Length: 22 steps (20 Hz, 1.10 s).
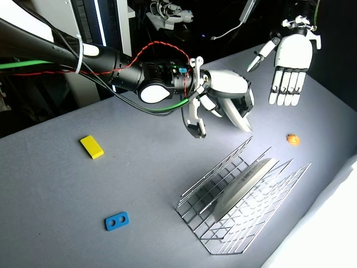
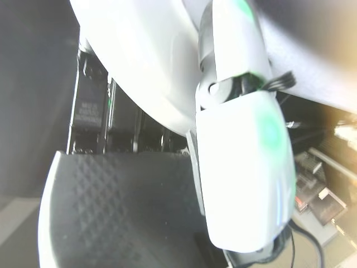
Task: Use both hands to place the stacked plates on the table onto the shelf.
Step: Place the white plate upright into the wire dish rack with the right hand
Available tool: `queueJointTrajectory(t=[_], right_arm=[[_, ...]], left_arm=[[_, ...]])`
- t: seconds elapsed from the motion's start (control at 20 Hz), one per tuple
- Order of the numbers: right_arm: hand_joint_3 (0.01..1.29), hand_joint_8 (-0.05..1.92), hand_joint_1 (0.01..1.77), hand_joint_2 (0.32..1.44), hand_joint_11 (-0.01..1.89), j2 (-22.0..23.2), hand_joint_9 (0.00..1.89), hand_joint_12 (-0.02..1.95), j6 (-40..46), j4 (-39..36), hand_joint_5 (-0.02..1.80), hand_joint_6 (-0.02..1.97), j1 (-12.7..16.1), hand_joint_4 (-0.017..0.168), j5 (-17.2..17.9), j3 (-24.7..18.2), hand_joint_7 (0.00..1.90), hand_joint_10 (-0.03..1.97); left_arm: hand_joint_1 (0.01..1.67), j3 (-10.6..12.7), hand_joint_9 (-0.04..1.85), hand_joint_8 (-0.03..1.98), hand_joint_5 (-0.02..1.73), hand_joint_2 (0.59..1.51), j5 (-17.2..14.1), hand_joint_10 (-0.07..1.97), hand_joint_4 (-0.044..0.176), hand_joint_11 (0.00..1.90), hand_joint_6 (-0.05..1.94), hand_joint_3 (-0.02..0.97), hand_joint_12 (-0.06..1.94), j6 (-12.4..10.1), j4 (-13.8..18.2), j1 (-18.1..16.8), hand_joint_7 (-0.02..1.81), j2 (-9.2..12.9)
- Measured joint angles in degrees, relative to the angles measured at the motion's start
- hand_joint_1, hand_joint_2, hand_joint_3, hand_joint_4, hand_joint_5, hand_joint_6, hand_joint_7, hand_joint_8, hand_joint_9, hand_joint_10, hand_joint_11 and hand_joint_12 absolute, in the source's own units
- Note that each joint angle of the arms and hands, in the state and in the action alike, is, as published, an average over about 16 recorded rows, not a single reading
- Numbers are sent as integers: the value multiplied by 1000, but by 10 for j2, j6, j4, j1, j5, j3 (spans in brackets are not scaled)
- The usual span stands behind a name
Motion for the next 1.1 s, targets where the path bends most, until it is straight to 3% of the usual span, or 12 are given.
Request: queueJointTrajectory(t=[0.65,1.1], right_arm=[[14,979,1328,990,907,74,991,1073,-7,54,803,1160,18,0,20,-76,976,1073],[15,963,1329,990,913,146,1019,1074,-10,97,807,1137,65,1,23,-132,980,1054]], left_arm=[[17,4,21,-2,15,1086,9,12,2,16,12,14,12,0,1,-6,18,5],[17,2,22,-2,16,1090,7,11,2,15,12,14,12,0,3,-5,18,5]])
